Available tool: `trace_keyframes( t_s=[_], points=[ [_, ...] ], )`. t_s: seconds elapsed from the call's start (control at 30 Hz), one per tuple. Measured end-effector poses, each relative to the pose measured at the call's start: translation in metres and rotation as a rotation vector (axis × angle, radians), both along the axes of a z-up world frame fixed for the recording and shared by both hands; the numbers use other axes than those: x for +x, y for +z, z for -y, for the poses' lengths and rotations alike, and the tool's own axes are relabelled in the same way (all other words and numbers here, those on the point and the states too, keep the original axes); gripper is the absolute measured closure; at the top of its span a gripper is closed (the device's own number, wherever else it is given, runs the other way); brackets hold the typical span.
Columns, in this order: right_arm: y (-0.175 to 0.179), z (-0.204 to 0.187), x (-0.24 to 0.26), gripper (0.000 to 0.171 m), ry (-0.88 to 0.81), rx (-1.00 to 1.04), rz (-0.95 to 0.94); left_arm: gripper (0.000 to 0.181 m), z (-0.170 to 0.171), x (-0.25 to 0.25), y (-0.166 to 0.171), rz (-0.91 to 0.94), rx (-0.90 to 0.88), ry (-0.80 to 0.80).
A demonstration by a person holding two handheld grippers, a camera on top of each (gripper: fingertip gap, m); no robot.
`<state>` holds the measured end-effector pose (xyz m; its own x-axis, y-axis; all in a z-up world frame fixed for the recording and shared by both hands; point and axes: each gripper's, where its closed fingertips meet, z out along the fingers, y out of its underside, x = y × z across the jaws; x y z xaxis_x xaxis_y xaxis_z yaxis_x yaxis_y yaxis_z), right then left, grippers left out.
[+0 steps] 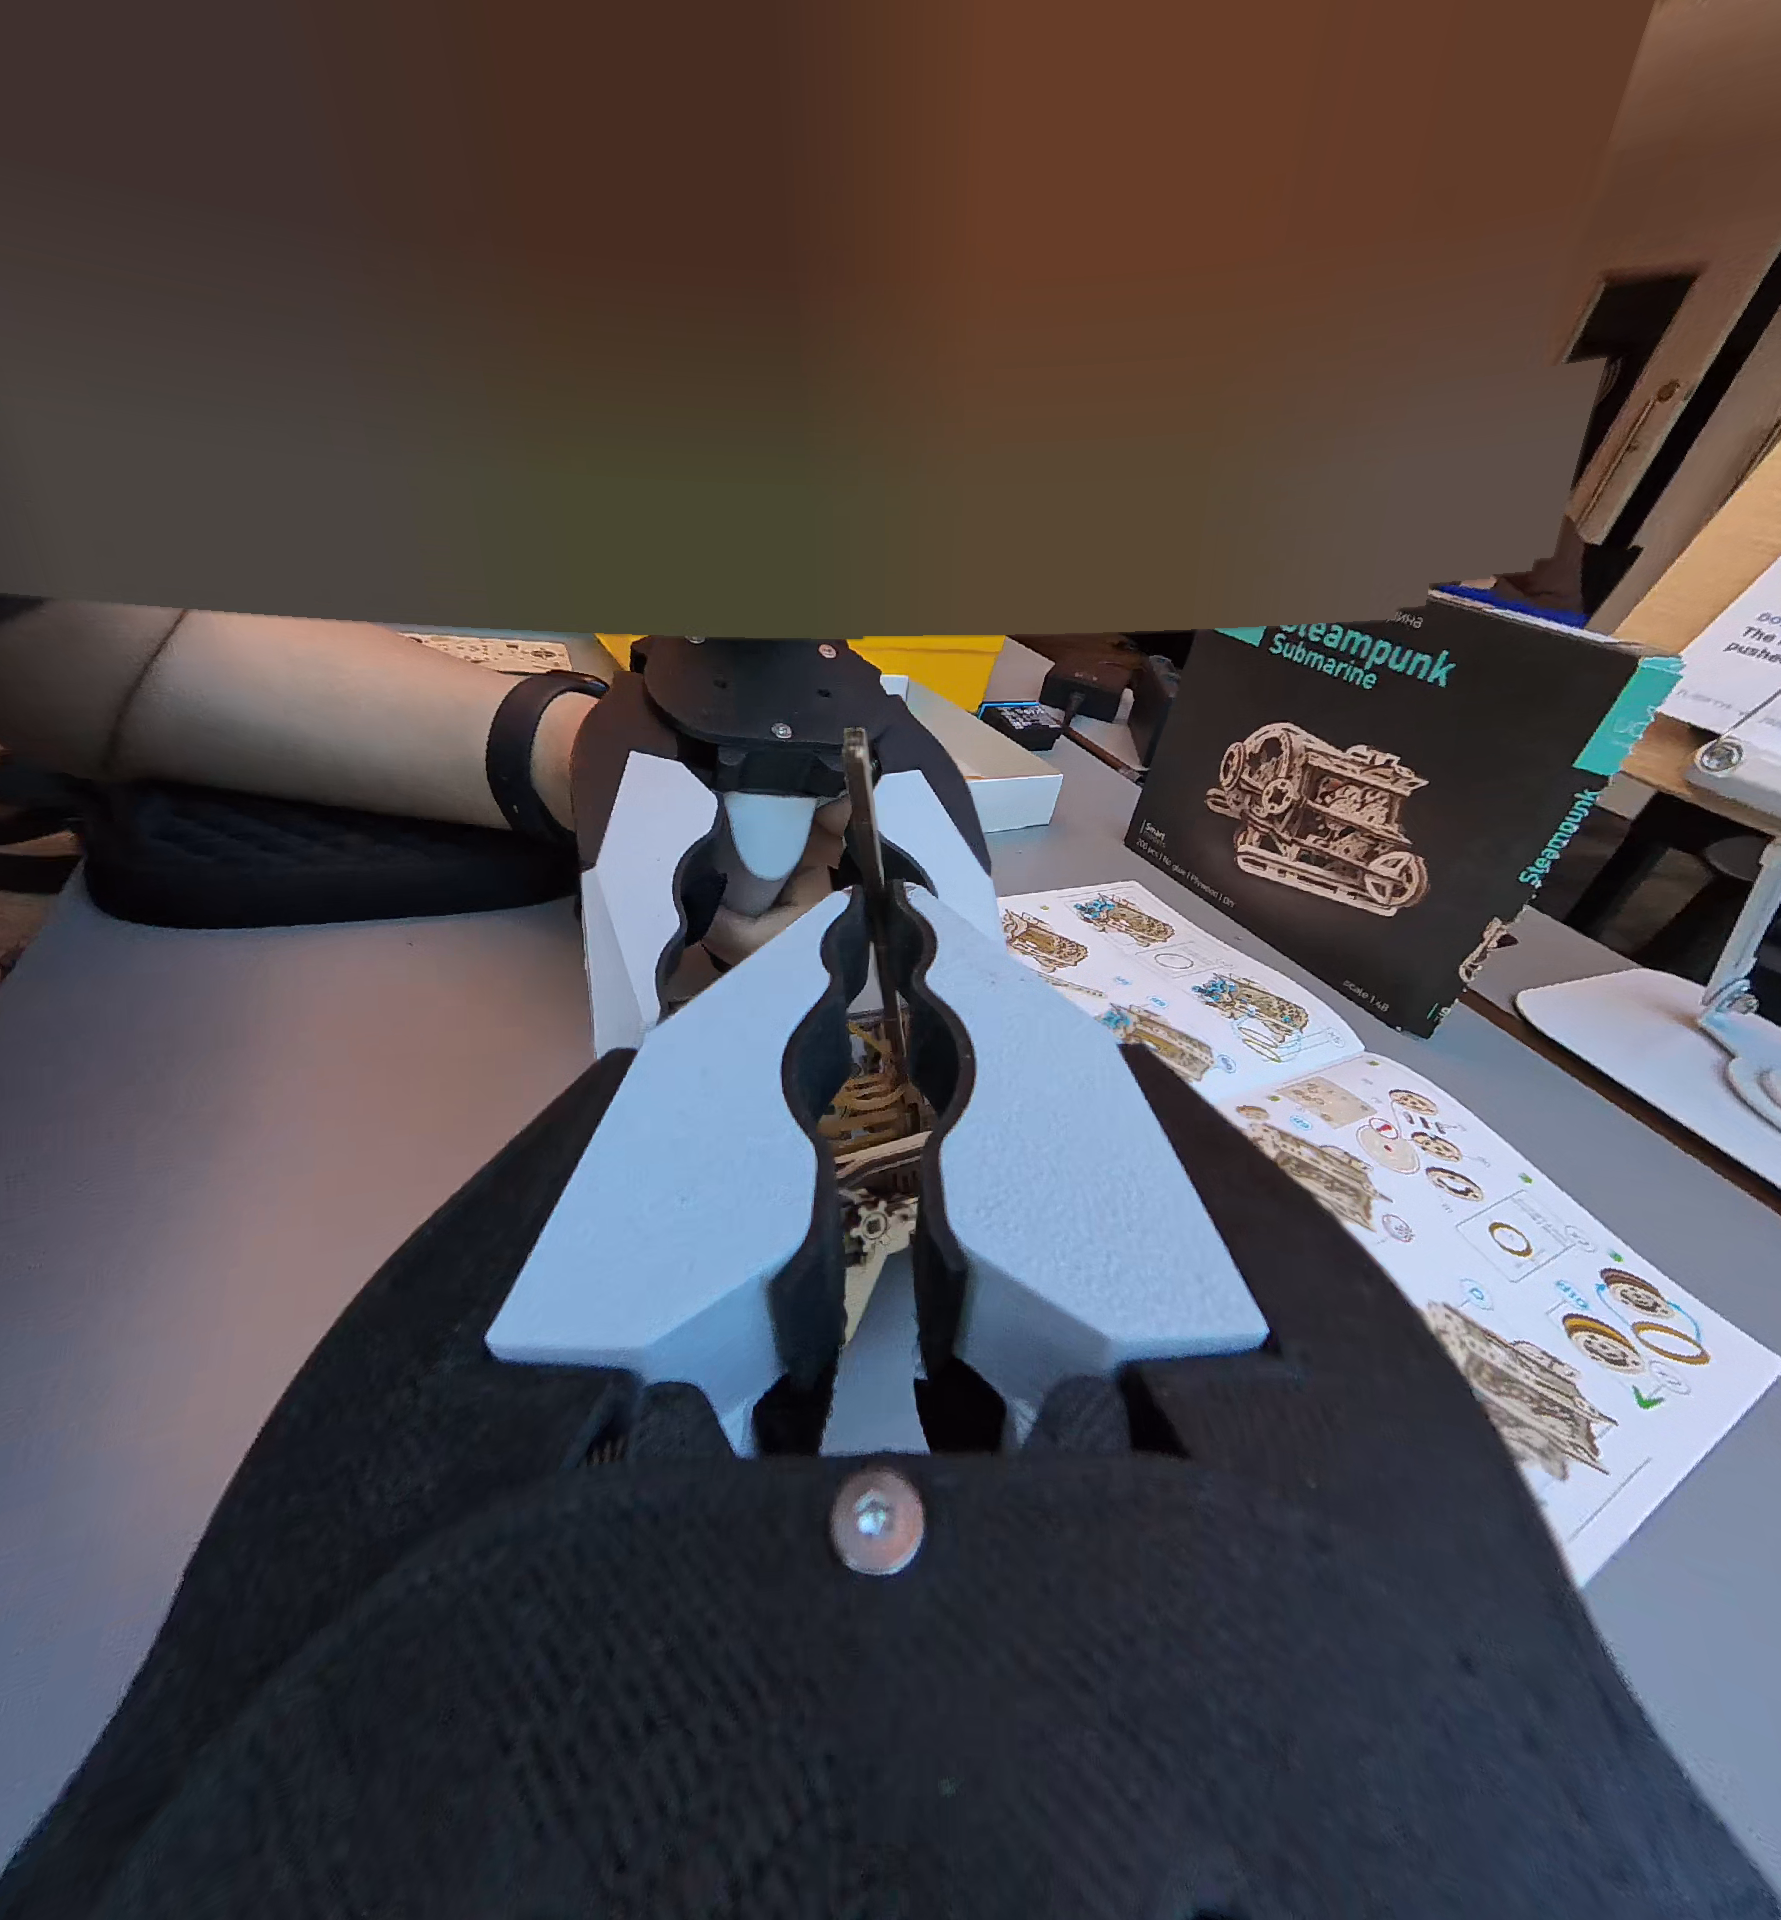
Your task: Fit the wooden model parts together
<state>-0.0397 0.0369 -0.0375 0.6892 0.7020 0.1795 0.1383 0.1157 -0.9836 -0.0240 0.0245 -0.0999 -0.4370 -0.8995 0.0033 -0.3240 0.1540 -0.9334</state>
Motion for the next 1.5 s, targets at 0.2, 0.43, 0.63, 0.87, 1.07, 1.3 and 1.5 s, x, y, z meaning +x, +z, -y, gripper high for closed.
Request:
trace_keyframes(
  t_s=[0.2,0.43,0.63,0.87,1.07,1.3,1.5],
  points=[
    [0.003,0.001,0.002,0.171,0.0,0.006,-0.016,0.093,0.0,0.0,0.0,0.002,0.003,-0.001],
    [0.006,0.004,0.004,0.171,-0.026,0.07,0.051,0.093,0.0,0.0,0.0,0.002,0.003,-0.002],
    [-0.002,0.001,0.0,0.171,-0.015,0.038,0.069,0.093,0.001,0.0,0.0,0.002,0.004,-0.001],
    [0.004,0.002,0.003,0.171,-0.023,0.066,0.051,0.093,0.001,0.0,0.0,0.003,0.006,-0.003],
    [0.004,0.007,-0.006,0.171,-0.019,0.138,0.14,0.093,0.001,0.0,0.0,0.003,0.006,-0.003],
    [-0.009,0.009,-0.021,0.171,-0.041,0.236,0.354,0.093,0.0,0.0,0.0,-0.001,0.004,-0.001],
    [-0.011,0.012,-0.024,0.171,-0.031,0.269,0.39,0.094,0.001,0.0,0.0,0.005,0.011,-0.006]
  ],
)
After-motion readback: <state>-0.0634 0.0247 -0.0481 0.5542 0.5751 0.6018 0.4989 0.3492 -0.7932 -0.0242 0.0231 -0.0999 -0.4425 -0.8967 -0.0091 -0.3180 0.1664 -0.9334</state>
